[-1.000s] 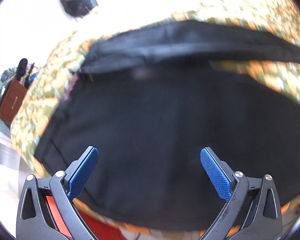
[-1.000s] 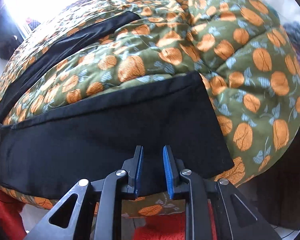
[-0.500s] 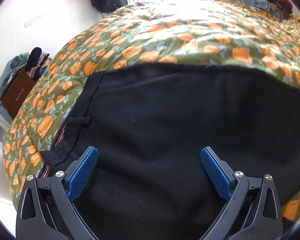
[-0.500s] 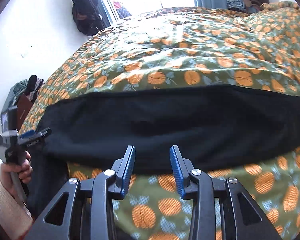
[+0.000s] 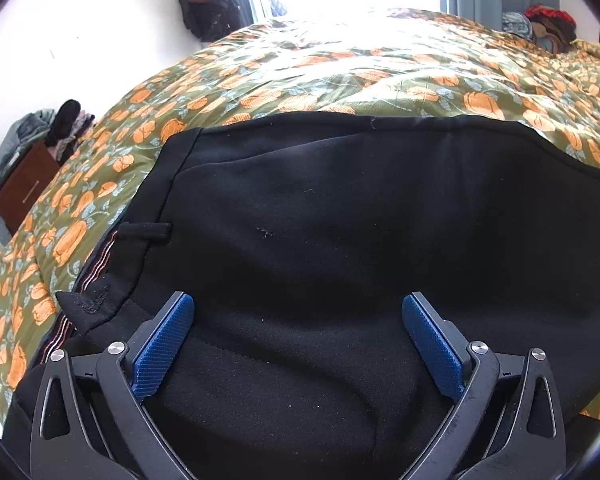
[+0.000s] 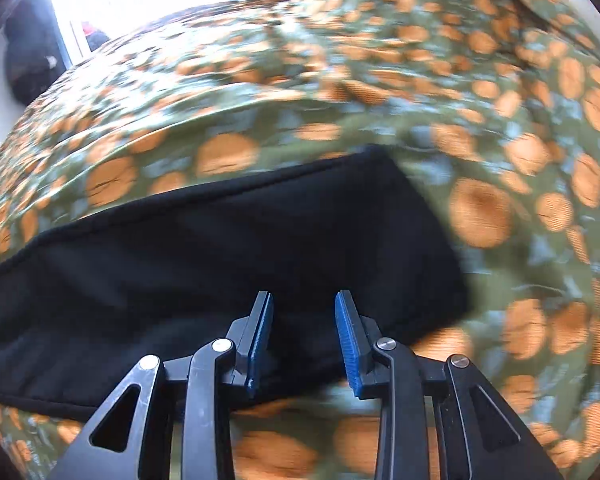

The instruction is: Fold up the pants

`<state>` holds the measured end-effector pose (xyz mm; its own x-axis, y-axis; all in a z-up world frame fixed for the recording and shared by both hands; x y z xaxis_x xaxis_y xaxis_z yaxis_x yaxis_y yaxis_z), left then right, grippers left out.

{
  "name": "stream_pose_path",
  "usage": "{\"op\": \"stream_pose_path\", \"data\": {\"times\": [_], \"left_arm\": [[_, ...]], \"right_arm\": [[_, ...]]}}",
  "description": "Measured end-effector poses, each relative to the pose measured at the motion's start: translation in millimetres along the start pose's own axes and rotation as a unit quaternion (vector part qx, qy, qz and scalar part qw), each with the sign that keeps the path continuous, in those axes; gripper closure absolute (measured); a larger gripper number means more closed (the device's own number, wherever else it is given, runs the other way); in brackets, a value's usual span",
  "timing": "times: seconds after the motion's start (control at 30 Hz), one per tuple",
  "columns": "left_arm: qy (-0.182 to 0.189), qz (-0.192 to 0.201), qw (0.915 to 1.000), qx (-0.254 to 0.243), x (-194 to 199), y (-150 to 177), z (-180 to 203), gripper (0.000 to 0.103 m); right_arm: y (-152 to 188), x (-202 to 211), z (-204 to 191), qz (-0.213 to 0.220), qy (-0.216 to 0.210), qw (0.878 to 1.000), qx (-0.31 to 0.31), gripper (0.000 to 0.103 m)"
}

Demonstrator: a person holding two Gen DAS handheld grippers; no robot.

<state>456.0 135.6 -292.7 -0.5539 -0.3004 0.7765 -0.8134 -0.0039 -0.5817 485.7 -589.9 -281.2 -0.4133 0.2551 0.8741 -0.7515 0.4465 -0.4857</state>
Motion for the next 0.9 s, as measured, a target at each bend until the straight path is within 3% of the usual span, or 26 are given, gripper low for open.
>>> {"op": "stream_pose_path", "data": {"times": [0.07,0.13,0.2,0.27,0.33,0.4,0.6,0.67,0.77,0.83,0.87,0.9], "left_arm": [[-0.001,0.003,1.0,0.001,0,0,0,0.001],[-0.003,0.005,1.0,0.002,0,0,1,0.001],[-0.005,0.007,1.0,0.002,0,0,0,0.001],[-0.005,0.008,1.0,0.002,0,0,0,0.001],[-0.005,0.008,1.0,0.002,0,0,0,0.001],[-0.005,0.008,1.0,0.002,0,0,0,0.001],[-0.005,0.009,0.9999,0.003,1,0,0,0.001],[-0.005,0.01,0.9999,0.003,1,-1,0,0.001],[-0.003,0.012,0.9999,0.006,1,-1,0,0.001],[-0.003,0.012,0.9999,0.006,1,-1,0,0.001],[-0.003,0.012,0.9999,0.006,1,-2,1,0.001],[-0.003,0.012,0.9999,0.006,1,-1,0,0.001]], "right_arm": [[-3,14,24,0.011,-0.014,1.0,-0.017,0.07],[2,25,25,-0.002,-0.113,0.992,-0.05,0.07],[16,31,11,-0.043,-0.24,0.965,-0.097,0.07],[28,30,-8,-0.08,-0.303,0.942,-0.117,0.07],[35,18,-19,-0.103,-0.309,0.937,-0.126,0.07],[33,1,-16,-0.11,-0.286,0.939,-0.154,0.07],[15,-25,17,-0.048,-0.253,0.922,-0.29,0.07],[15,-25,15,-0.041,-0.242,0.919,-0.308,0.07],[12,-23,15,-0.032,-0.235,0.925,-0.298,0.069],[10,-26,15,-0.025,-0.248,0.914,-0.32,0.07],[7,-24,17,-0.02,-0.25,0.912,-0.323,0.077],[4,-19,15,-0.007,-0.245,0.919,-0.308,0.085]]}}
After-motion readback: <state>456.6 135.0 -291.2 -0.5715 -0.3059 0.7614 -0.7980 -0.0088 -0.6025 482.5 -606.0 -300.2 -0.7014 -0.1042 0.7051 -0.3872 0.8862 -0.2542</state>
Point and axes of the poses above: each gripper's, at about its wrist camera, not at the fingertips, and x roughly against the way its jaws point, z to its right, y to its underside, the point moved 7 cm from there along -x, roughly the way its jaws point, and after that the axes turned 7 degrees about -x, right-handed, at the moved point
